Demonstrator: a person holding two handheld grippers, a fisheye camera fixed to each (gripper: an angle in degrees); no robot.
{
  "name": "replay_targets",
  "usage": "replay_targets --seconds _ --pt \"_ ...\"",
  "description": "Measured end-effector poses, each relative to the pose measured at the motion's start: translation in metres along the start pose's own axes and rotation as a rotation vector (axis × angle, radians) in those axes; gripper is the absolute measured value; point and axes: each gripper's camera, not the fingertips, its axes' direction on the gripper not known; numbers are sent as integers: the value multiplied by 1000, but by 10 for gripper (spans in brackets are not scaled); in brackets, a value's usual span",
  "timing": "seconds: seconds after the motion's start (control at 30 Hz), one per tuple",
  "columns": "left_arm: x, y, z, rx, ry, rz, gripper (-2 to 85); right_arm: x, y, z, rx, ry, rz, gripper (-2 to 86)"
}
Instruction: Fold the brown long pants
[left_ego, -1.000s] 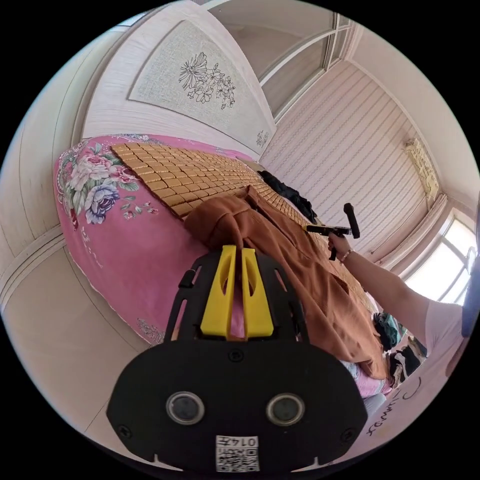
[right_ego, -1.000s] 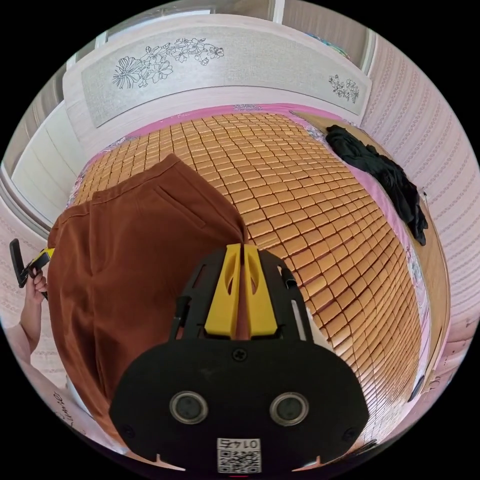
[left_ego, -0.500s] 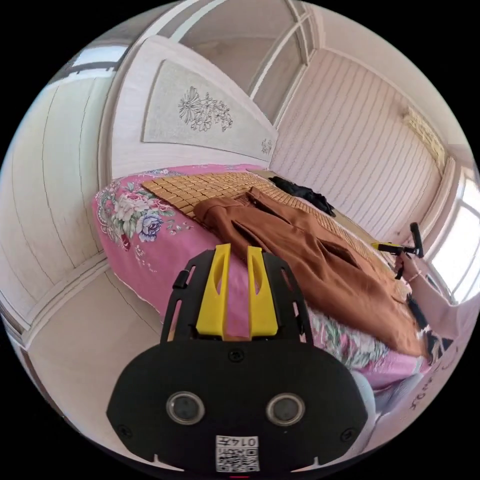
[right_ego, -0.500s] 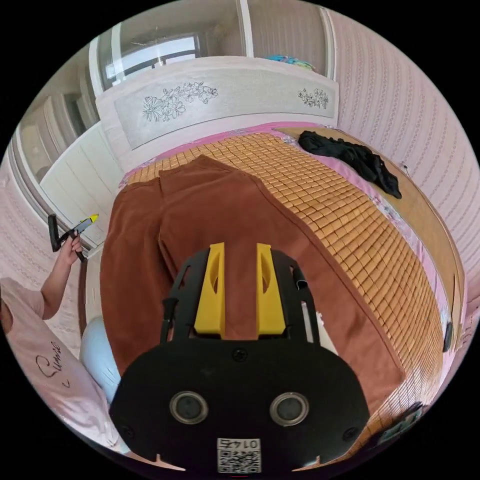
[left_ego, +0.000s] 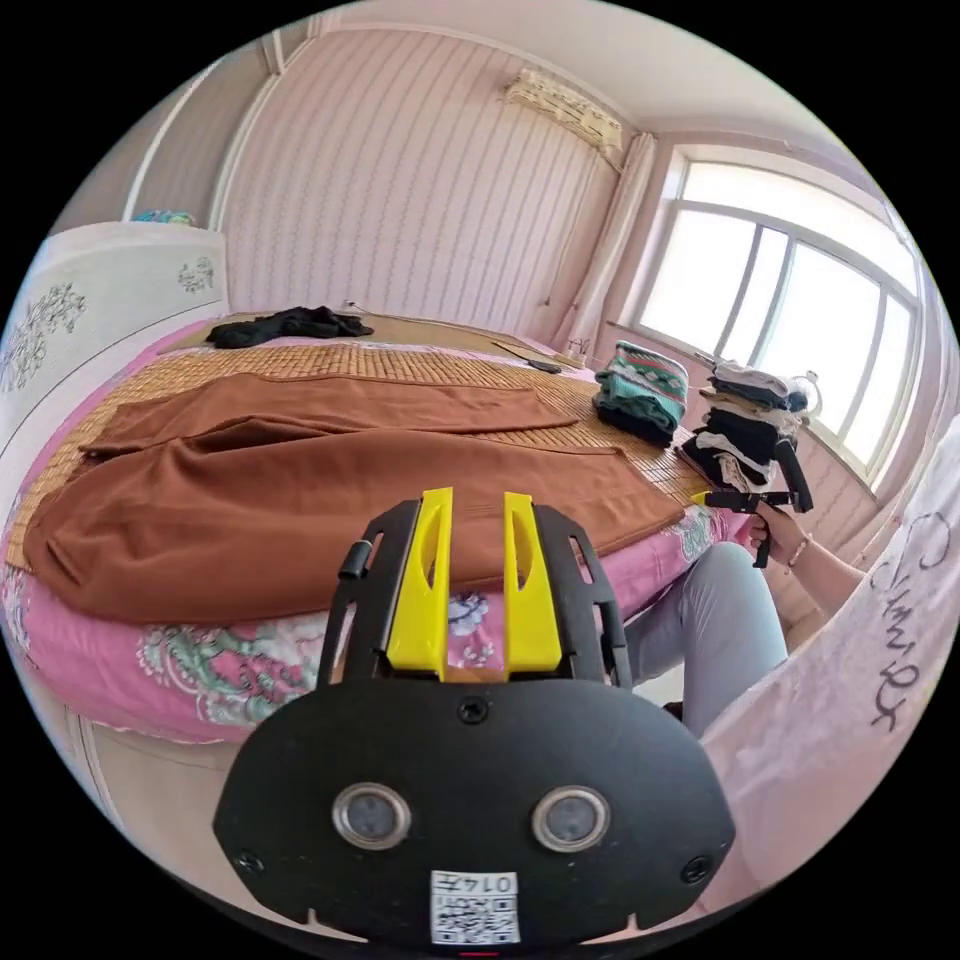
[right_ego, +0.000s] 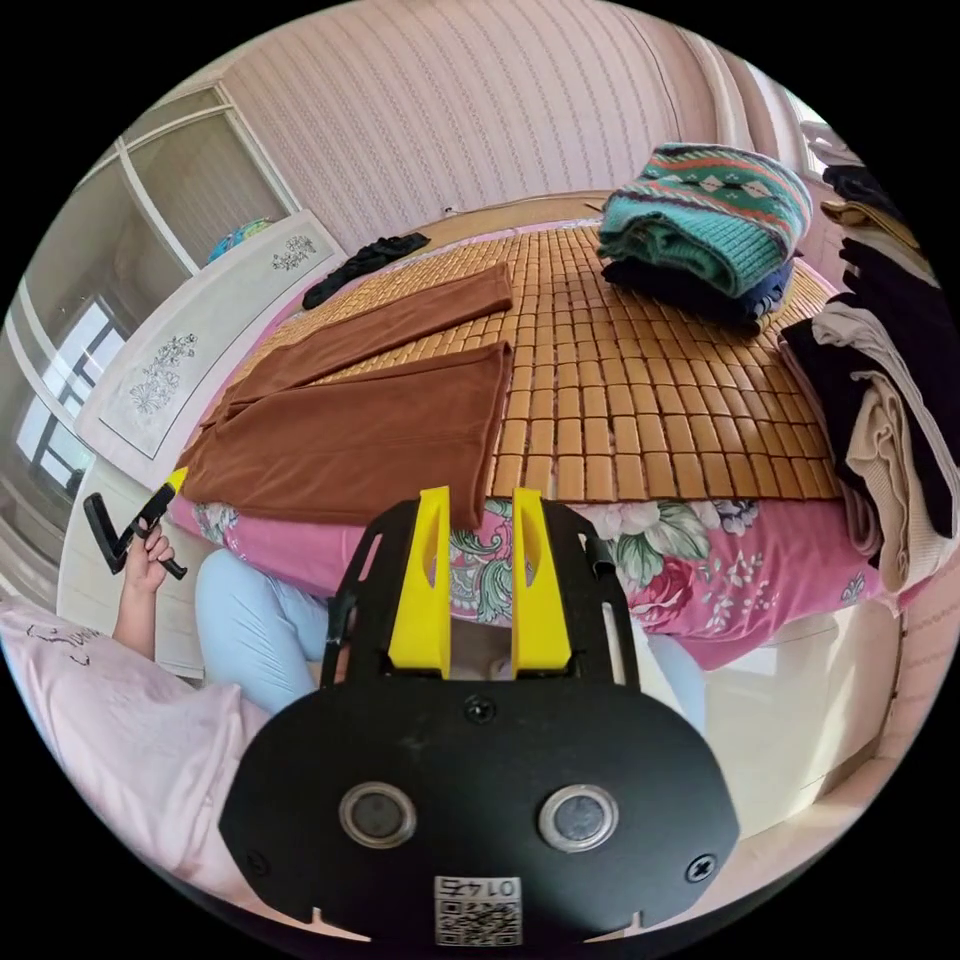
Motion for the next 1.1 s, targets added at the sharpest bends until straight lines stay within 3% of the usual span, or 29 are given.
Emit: replay_targets --seconds 0.13,0.27,0.37,0.57,0.87,1.1 --pt "58 4 68 -129 0 104 100 2 -5 4 -25 -98 6 103" --pt "101 32 130 -306 -45 157 98 -12 -14 -2 -35 -42 -41 74" --pt "119 50 140 -276 -119 208 86 -13 -19 -18 -40 -41 -92 32" --pt "133 61 167 -362 -76 205 -4 -4 -25 -60 -16 -157 -135 8" --pt "161 86 180 -368 -34 273 -10 6 -23 -86 -76 -142 -97 12" --pt "136 80 165 -238 -6 207 -4 12 -53 -126 60 -111 -83 26"
